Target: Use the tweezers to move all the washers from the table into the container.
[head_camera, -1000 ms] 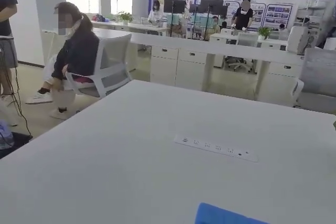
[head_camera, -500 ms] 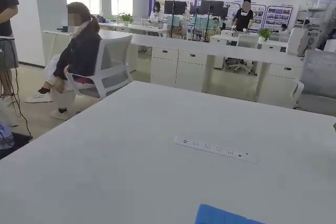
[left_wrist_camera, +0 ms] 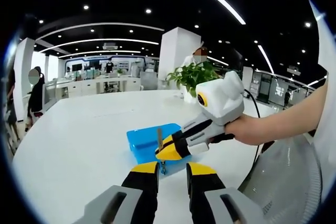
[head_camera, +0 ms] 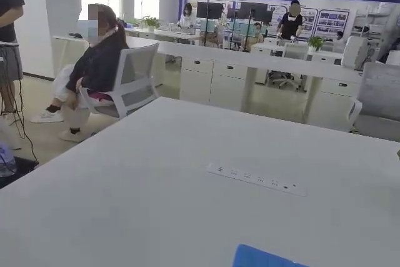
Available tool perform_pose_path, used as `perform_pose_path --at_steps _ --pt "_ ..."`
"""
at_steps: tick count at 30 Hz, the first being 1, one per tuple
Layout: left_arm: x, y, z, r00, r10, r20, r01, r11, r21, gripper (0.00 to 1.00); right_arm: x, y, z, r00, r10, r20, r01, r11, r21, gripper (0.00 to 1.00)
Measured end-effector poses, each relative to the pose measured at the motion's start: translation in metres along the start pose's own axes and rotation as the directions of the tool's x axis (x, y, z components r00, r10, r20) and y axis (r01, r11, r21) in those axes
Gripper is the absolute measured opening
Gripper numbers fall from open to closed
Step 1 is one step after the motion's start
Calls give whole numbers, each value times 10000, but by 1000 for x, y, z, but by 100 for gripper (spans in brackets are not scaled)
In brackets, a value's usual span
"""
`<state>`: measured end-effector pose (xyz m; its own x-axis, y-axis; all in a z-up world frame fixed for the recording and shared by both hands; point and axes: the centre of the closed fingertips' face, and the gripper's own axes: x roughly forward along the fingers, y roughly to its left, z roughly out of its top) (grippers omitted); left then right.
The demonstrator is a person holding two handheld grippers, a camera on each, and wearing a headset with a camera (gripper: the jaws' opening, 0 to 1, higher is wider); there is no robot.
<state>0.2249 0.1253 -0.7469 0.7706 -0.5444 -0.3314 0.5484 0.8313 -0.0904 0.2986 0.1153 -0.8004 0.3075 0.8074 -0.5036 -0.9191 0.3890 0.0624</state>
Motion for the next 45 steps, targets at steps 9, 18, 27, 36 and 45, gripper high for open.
perform_pose_path --at_steps 9,18,27,36,45 --pt "0 -1 1 9999 -72 104 73 9999 -83 22 -25 -14 43 9853 -69 1707 -152 9916 1282 2" --pt "2 -1 2 9999 -39 164 42 9998 -204 39 -25 -31 67 9735 -232 2276 -124 9880 1537 1" --pt "-2 16 10 9937 917 642 -919 9958 3 66 -19 -1 41 9822 240 1862 -555 9845 1661 1" --pt "-16 46 21 9576 2476 1471 -2360 9674 -923 86 -18 21 11 9862 520 1574 -887 9677 2359 2" --pt "-21 54 27 9390 2944 1777 -2766 9537 -1183 97 -11 50 2 9814 1282 1427 -1613 9541 2524 3"
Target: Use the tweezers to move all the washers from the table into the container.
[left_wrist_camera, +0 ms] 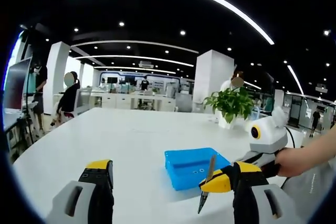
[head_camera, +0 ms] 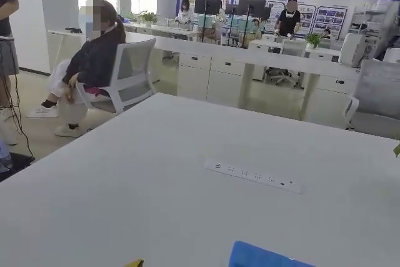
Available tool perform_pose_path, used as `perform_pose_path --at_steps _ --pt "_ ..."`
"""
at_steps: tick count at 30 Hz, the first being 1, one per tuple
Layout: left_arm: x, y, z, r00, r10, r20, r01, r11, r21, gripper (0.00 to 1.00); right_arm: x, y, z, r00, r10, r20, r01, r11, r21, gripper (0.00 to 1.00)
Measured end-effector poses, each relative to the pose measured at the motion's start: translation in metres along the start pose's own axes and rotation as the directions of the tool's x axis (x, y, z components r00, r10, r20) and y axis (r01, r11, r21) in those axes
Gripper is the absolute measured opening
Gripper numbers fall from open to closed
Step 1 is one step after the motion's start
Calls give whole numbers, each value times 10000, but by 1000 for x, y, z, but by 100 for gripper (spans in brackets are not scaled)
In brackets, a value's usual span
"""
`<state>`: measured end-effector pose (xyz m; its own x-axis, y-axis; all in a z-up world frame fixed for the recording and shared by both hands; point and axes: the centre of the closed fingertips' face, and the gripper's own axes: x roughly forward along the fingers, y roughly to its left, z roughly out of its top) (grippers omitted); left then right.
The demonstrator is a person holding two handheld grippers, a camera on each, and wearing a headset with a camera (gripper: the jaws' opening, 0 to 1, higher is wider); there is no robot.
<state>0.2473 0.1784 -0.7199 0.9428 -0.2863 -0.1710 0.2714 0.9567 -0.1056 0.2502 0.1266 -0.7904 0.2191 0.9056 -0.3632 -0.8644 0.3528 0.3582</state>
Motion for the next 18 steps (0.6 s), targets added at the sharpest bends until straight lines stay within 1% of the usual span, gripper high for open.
perform_pose_path --at_steps 2,3,6,8,9,14,18 --pt "-1 1 3 9999 24 139 -22 9999 -148 99 4 9 -4 9992 357 -166 -356 9994 14 3" --pt "-2 2 6 9994 74 334 -65 9996 -264 99 7 13 -7 9986 444 -296 -445 9990 -38 3" --pt "-4 8 9 9981 315 522 -293 9987 -420 99 11 21 -14 9964 652 -535 -660 9977 -124 3" --pt "-5 10 10 9973 366 636 -326 9975 -634 99 13 25 -17 9948 787 -643 -798 9967 -159 3" --pt "-5 9 10 9973 361 636 -314 9969 -725 99 13 26 -18 9944 815 -670 -831 9963 -203 3" --pt "-4 8 10 9978 315 583 -279 9977 -618 99 15 35 -22 9912 1027 -838 -1060 9937 -353 3" --pt "-4 8 9 9979 329 559 -296 9978 -594 99 17 41 -27 9869 1095 -1187 -1203 9889 -877 3"
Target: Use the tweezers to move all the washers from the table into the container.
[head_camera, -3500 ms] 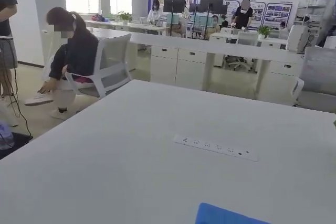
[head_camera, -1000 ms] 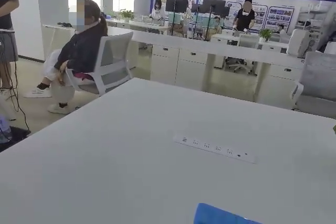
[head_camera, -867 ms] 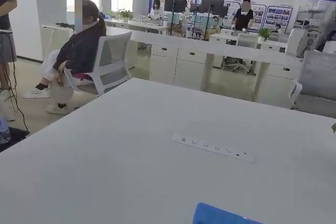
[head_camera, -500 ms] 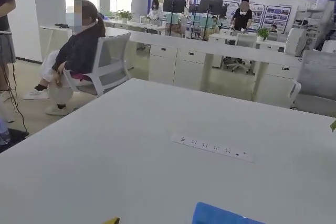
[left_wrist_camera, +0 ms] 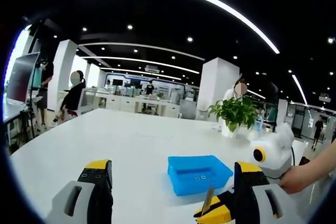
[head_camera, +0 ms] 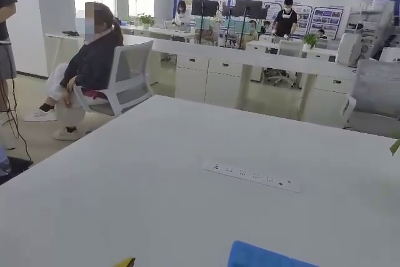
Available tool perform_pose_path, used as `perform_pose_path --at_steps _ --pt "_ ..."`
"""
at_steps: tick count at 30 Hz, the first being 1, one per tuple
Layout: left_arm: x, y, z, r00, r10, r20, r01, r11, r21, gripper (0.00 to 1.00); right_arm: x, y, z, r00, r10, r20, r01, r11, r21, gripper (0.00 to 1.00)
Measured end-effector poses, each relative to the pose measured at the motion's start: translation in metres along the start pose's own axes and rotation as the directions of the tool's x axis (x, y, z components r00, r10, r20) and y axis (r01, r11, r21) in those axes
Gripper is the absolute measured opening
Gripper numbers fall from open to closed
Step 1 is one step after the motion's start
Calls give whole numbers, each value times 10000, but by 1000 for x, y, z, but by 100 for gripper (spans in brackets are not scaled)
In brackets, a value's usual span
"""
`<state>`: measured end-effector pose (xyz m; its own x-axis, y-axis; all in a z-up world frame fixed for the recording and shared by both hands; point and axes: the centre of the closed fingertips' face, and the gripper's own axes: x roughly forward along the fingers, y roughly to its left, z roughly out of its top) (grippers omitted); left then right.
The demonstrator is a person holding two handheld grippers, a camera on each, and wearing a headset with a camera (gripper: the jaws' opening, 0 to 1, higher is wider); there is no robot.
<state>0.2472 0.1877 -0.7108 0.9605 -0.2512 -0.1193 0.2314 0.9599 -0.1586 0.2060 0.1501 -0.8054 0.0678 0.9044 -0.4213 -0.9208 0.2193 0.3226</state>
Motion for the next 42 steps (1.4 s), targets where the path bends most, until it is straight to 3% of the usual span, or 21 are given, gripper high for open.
perform_pose_path --at_steps 5,10,13,16,18,22,26,37,42 --pt "0 1 -2 10000 44 -83 -44 10000 -21 99 -1 6 0 9998 121 -167 -135 9962 -855 3" --pt "-1 0 0 10000 -1 6 1 10000 -9 99 -1 17 -4 9981 368 -487 -457 9792 -1979 3" --pt "-1 -1 2 9999 -29 108 30 10000 -43 99 0 27 -8 9945 592 -861 -822 9516 -2963 3" --pt "-1 -1 1 10000 -30 46 31 10000 -53 99 2 30 -8 9929 464 -1097 -819 9344 -3466 2" --pt "-1 -1 1 10000 -39 46 39 10000 -40 99 2 27 -7 9937 364 -1060 -705 9383 -3385 2" --pt "-1 -1 2 9999 -46 104 46 10000 -50 99 -2 13 -2 9988 -60 -482 -45 9765 -2155 2" --pt "-2 0 3 9998 -42 183 43 10000 -71 99 -13 -1 6 9993 -378 70 384 9884 -1471 2" --pt "-1 -4 1 9998 -203 55 203 9998 49 99 -37 -36 37 9887 -1258 815 1348 9840 -1168 2" --pt "0 -4 0 9997 -224 -18 224 9997 101 99 -49 -52 60 9794 -1547 1300 1692 9795 -1092 2"
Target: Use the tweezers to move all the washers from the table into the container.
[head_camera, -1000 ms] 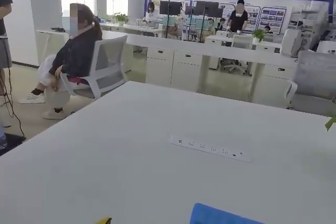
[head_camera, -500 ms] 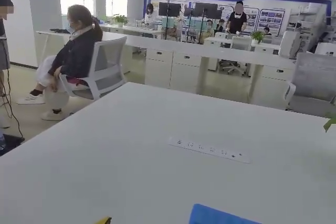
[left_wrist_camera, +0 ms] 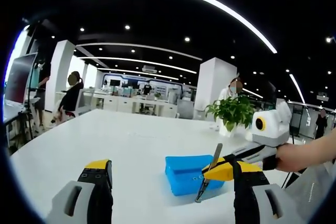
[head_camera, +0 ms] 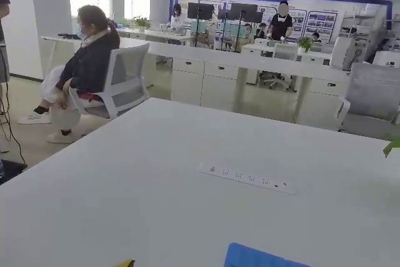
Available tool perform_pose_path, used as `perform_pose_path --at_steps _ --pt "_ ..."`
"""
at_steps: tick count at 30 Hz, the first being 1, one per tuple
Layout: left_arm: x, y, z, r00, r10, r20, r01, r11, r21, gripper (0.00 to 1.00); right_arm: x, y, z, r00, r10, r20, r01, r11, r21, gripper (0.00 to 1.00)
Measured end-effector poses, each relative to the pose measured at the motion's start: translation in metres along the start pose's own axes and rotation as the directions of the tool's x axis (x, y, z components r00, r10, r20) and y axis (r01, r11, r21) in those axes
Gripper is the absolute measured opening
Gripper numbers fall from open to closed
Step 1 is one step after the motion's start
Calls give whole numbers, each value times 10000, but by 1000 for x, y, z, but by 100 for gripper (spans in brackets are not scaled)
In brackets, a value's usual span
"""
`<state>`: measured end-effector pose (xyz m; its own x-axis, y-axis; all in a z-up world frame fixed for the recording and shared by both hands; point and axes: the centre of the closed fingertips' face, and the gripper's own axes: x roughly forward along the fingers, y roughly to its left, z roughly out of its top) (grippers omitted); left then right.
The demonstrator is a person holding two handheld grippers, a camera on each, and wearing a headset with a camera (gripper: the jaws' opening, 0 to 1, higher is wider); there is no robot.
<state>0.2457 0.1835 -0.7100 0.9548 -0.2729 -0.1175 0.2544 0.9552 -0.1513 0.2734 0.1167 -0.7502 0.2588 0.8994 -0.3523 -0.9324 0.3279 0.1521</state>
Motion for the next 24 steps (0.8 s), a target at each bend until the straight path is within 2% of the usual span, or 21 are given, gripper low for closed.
perform_pose_path --at_steps 5,10,14,19,24 --pt "1 -2 -2 9999 -93 -107 94 9999 129 99 -5 -19 20 9983 -311 502 307 9995 87 2" --pt "2 -4 -4 9996 -174 -207 177 9998 132 99 -6 -39 32 9947 -690 757 673 9974 246 2" --pt "2 -4 -6 9993 -219 -306 223 9997 134 97 -2 -57 30 9924 -1060 622 1045 9942 267 2" --pt "3 -6 -8 9986 -303 -439 312 9993 182 97 7 -81 18 9878 -1536 261 1515 9860 691 2" --pt "4 -7 -12 9970 -324 -700 346 9990 297 96 18 -91 9 9875 -1575 -21 1573 9848 734 2"
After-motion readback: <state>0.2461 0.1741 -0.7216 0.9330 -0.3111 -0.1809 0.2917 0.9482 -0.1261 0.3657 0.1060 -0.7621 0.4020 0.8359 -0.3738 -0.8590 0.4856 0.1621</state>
